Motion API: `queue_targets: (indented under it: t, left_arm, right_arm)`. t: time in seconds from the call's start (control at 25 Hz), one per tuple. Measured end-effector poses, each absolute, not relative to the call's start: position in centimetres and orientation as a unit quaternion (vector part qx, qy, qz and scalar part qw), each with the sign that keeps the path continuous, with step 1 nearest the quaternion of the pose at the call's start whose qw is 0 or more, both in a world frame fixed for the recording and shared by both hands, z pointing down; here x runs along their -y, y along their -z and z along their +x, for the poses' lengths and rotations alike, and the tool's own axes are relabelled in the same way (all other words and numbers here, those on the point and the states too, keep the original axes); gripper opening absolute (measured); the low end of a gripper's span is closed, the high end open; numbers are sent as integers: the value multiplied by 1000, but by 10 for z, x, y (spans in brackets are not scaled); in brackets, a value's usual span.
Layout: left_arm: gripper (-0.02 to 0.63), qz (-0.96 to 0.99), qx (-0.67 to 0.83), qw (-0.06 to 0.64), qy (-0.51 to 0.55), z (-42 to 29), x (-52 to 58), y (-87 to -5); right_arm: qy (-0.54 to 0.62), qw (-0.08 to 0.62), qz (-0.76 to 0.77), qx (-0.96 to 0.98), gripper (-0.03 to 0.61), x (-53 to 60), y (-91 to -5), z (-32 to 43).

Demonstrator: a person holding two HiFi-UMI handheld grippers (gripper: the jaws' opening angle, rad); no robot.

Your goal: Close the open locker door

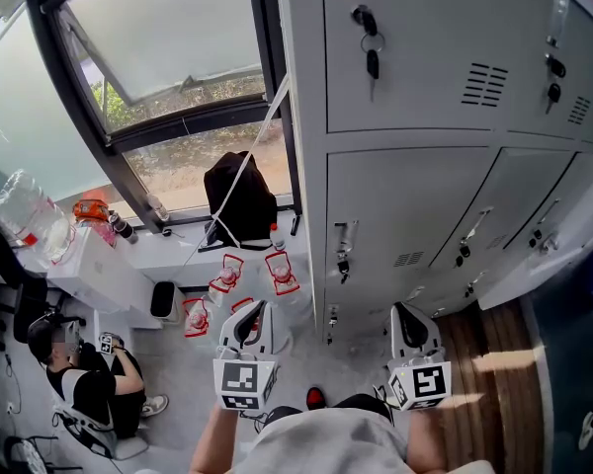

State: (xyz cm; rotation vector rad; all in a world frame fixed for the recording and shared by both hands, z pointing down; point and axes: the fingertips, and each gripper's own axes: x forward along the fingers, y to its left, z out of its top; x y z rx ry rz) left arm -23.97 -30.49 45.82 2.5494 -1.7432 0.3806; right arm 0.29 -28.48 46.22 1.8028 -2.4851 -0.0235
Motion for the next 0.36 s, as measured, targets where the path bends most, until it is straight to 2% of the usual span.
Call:
queue_targets:
  t: [0.36]
  left_arm:
    - [21, 818, 562, 13, -123, -243, 305, -459]
  right_arm:
    - [12, 35, 576, 817, 17, 285, -465, -4]
